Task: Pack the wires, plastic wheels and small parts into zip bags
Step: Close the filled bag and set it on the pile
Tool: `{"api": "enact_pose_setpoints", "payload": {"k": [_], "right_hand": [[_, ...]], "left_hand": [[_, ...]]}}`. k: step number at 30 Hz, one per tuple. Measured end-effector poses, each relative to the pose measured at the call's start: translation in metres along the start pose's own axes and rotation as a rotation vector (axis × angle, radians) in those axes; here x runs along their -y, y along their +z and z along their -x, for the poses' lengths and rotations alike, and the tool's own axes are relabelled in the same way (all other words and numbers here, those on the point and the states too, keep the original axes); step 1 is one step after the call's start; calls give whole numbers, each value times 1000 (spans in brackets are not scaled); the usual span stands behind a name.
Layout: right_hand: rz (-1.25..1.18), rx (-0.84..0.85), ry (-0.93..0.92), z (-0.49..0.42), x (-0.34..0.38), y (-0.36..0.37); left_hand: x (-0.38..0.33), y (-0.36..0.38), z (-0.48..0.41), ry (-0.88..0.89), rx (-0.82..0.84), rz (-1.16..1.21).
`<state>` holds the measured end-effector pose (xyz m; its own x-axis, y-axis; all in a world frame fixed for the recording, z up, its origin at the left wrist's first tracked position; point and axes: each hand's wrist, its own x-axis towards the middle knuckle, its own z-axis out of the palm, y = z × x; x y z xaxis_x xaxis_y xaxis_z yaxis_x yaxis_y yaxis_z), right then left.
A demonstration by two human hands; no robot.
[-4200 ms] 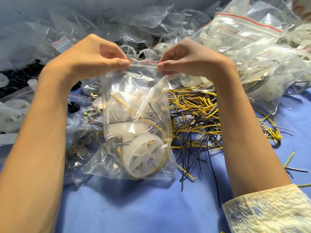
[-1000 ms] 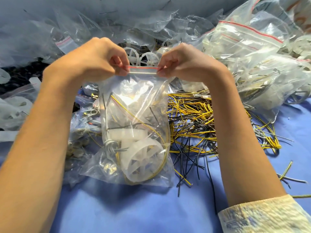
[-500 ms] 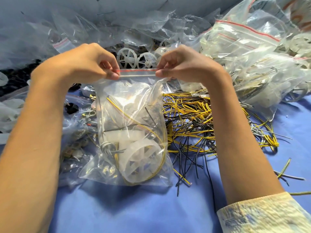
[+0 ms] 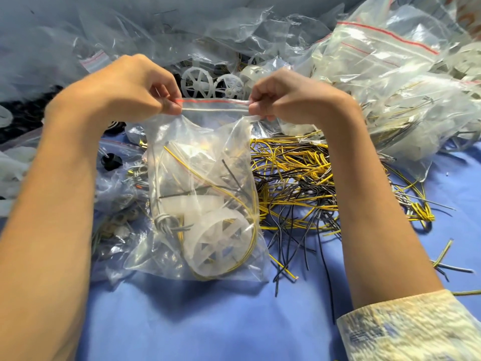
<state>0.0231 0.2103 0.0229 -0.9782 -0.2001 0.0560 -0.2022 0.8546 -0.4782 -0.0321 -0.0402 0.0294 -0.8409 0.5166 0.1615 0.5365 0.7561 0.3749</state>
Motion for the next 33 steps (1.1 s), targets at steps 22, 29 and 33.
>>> {"api": "enact_pose_setpoints", "payload": {"k": [22, 29, 33], "right_hand": [[-404, 38, 54, 1, 26, 8], [-643, 143, 33, 5, 29, 7], [-633, 274, -29, 10, 29, 5]], "left_hand": [[-39, 13, 1, 144, 488, 43], [-40, 12, 4, 179, 164, 362], [-37, 12, -8, 40, -224, 392]]}}
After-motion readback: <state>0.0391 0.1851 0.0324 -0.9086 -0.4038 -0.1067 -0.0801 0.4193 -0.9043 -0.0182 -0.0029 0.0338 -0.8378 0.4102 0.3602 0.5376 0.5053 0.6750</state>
